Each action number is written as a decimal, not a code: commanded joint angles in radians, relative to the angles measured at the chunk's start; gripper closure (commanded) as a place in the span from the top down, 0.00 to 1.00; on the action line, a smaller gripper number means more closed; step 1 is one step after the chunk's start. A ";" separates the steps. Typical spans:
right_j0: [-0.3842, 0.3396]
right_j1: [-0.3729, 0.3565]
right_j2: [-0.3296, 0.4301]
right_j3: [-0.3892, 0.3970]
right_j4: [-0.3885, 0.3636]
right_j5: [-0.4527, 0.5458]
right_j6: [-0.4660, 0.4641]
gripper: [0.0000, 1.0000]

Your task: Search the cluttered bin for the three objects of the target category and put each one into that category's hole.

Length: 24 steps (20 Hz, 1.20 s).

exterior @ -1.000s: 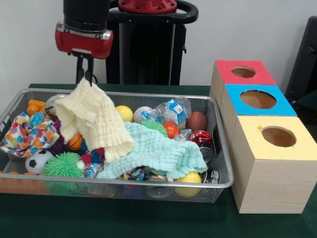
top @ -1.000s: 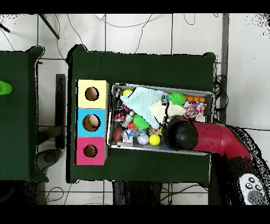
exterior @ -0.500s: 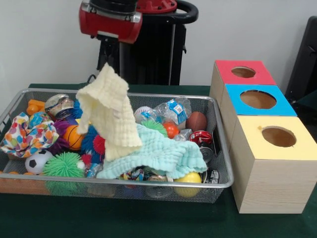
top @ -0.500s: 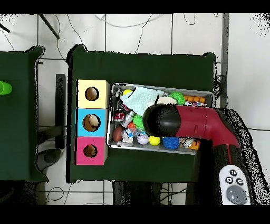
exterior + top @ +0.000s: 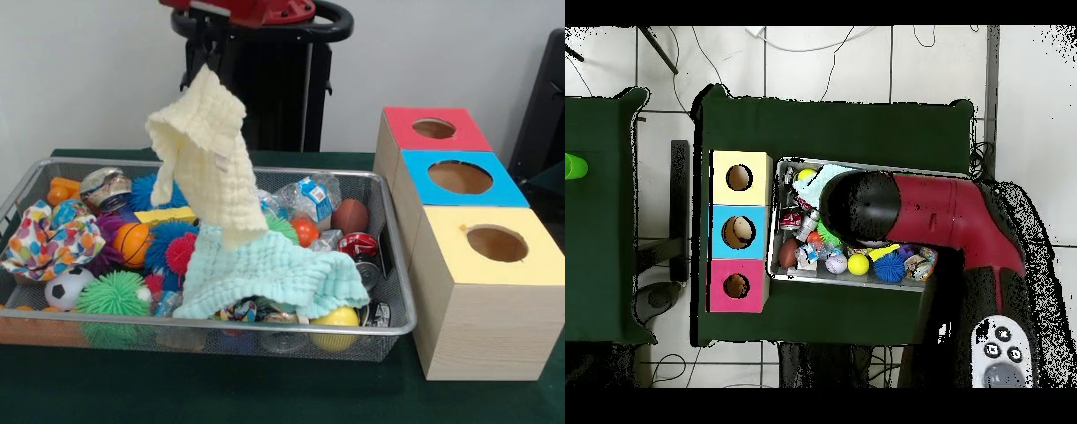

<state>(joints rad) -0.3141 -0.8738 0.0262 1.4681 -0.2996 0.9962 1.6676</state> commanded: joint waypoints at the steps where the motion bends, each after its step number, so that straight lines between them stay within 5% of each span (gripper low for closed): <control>1: 0.016 0.003 -0.045 -0.076 0.047 0.121 0.259 0.00; 8: 0.021 0.013 -0.071 -0.050 0.078 0.066 0.246 0.00; 14: -0.017 0.047 -0.062 0.019 0.101 -0.084 0.200 0.00; 24: -0.174 0.117 0.038 0.159 0.049 -0.398 -0.029 0.00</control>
<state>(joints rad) -0.4042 -0.8378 -0.0288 1.4620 -0.2283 0.7332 1.6676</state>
